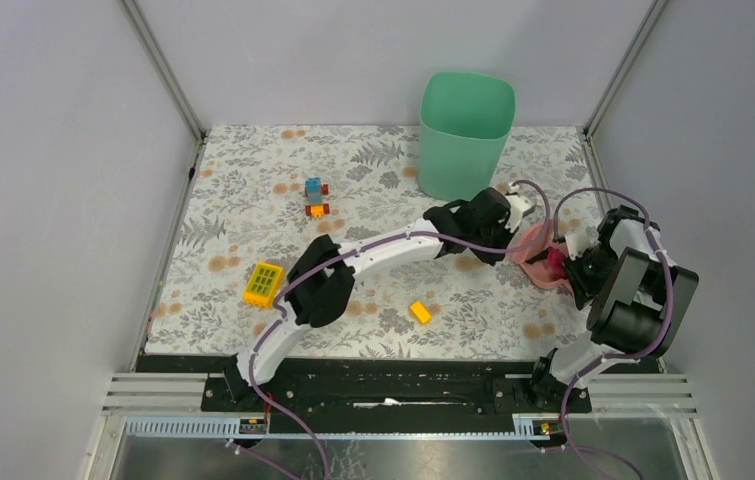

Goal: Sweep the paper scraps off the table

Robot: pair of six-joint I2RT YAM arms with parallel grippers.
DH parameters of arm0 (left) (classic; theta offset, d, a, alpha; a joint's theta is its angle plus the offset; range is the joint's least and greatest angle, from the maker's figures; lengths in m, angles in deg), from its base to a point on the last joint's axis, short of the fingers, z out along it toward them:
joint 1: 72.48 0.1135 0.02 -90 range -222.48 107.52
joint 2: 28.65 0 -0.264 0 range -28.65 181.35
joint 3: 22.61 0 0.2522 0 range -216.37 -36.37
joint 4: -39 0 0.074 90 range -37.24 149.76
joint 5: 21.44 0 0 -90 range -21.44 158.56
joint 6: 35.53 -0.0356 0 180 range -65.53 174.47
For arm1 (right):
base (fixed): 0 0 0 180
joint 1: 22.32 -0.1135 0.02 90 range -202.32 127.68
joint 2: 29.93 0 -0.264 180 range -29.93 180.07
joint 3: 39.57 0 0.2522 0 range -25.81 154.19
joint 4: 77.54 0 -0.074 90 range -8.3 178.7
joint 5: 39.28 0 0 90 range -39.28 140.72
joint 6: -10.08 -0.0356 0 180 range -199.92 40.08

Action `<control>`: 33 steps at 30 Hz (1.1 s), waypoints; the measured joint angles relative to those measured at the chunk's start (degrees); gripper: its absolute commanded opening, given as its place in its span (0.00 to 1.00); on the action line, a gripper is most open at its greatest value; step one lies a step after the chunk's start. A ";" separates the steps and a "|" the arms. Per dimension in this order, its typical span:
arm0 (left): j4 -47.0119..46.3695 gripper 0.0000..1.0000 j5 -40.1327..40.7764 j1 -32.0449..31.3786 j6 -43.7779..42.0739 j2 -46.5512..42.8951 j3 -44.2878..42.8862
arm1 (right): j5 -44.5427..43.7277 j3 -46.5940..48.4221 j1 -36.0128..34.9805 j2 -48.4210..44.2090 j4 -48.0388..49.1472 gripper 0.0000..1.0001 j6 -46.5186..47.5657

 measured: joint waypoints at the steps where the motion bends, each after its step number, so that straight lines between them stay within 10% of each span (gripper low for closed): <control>1: 0.35 0.00 -0.26 -0.72 -0.20 -1.11 0.83 | -0.07 0.13 0.00 0.31 0.02 0.00 0.22; 17: 4.20 0.00 7.82 -5.05 -1.33 -22.82 7.74 | 0.94 -4.17 0.22 -2.82 3.19 0.00 1.44; 33: 2.67 0.00 19.98 -1.70 -2.80 -4.61 -1.25 | -0.07 -4.28 0.35 -8.20 2.34 0.00 0.07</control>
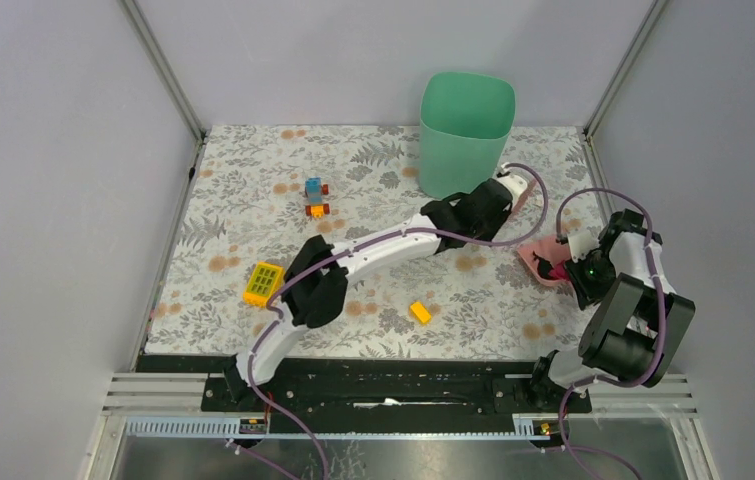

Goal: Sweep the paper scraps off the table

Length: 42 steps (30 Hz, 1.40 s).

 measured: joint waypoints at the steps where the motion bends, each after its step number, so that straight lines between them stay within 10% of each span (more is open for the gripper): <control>1: -1.44 0.00 -0.52 0.79 1.31 1.11 -0.04 | -0.07 -0.07 0.04 -0.37 0.02 0.00 -0.02; 28: -55.10 0.00 -14.67 7.61 78.75 13.99 10.97 | 0.04 -1.99 4.72 -2.47 -0.07 0.00 0.72; 42: -54.27 0.00 -15.69 8.00 91.95 22.93 8.57 | 0.52 -2.03 4.87 -1.90 -0.57 0.00 0.72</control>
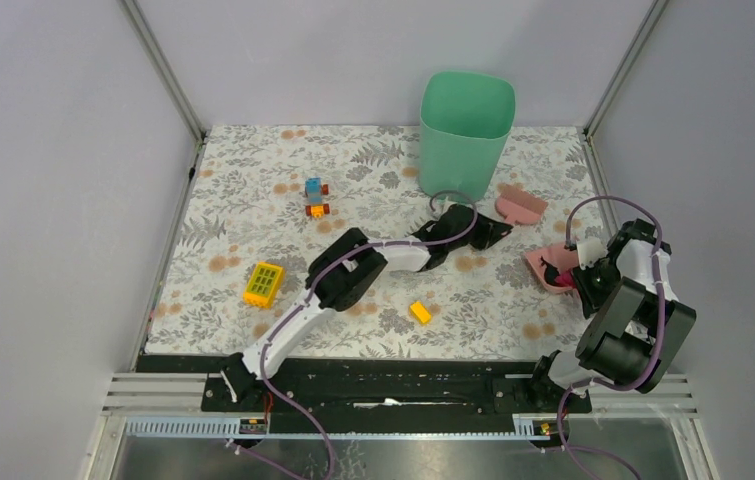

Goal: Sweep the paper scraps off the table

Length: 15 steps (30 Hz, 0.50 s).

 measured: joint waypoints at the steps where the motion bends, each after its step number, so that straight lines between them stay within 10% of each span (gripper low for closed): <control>1: -0.11 0.00 -0.28 0.02 0.00 -2.27 4.11 | 0.07 0.00 0.00 0.00 -0.07 0.00 0.00; 15: 0.68 0.00 -2.19 2.25 -8.20 -56.68 70.66 | 1.22 0.15 0.04 -1.90 -3.08 0.00 1.68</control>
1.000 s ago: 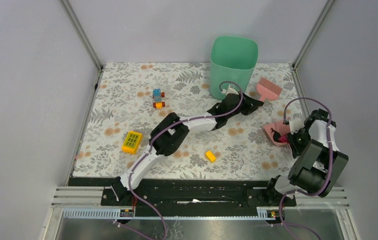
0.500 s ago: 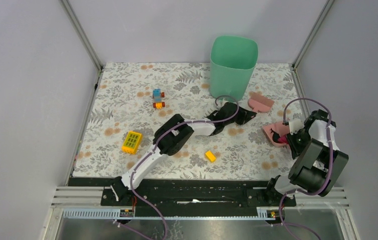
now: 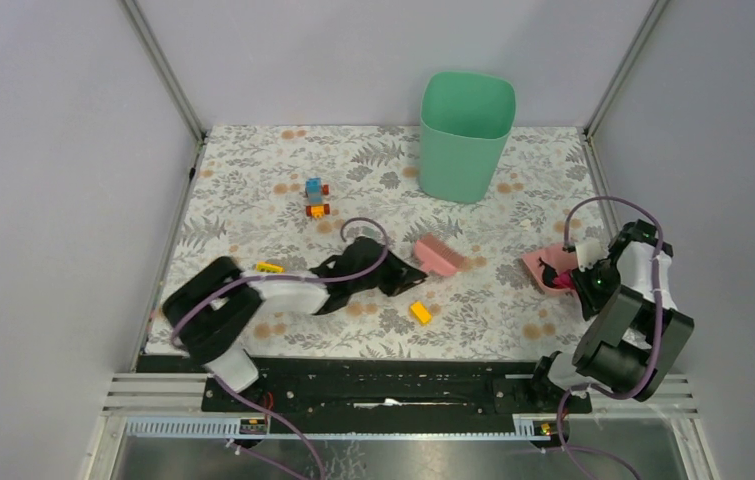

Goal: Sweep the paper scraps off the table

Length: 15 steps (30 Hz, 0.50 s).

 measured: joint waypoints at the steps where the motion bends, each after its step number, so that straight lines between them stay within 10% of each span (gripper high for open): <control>1: 1.92 0.00 -0.94 0.59 -1.79 -3.43 2.36 | -0.02 0.00 0.00 -0.59 -0.26 0.00 0.52; 8: 21.27 0.00 -3.52 2.60 -20.61 -16.04 -2.95 | -0.15 2.93 0.00 -1.29 -1.36 0.00 2.10; 15: 17.16 0.00 -3.76 2.08 -23.41 -12.37 -14.01 | -0.22 3.17 0.00 -2.43 -2.19 0.00 2.32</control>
